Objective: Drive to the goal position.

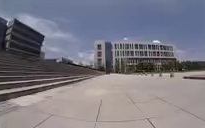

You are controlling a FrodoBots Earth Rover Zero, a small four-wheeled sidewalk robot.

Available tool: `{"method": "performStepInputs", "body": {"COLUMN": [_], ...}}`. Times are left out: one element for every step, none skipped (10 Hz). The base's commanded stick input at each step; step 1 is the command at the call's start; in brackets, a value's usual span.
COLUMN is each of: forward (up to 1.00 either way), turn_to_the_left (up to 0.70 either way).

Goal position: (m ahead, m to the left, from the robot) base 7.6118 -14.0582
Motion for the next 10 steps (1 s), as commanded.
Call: {"method": "performStepInputs", "body": {"forward": [0.5, 0.5, 0.5, 0.5, 0.5, 0.5, 0.5, 0.5, 0.5, 0.5], "turn_to_the_left": [0.0, 0.0, 0.0, 0.0, 0.0, 0.0, 0.0, 0.0, 0.0, 0.0]}}
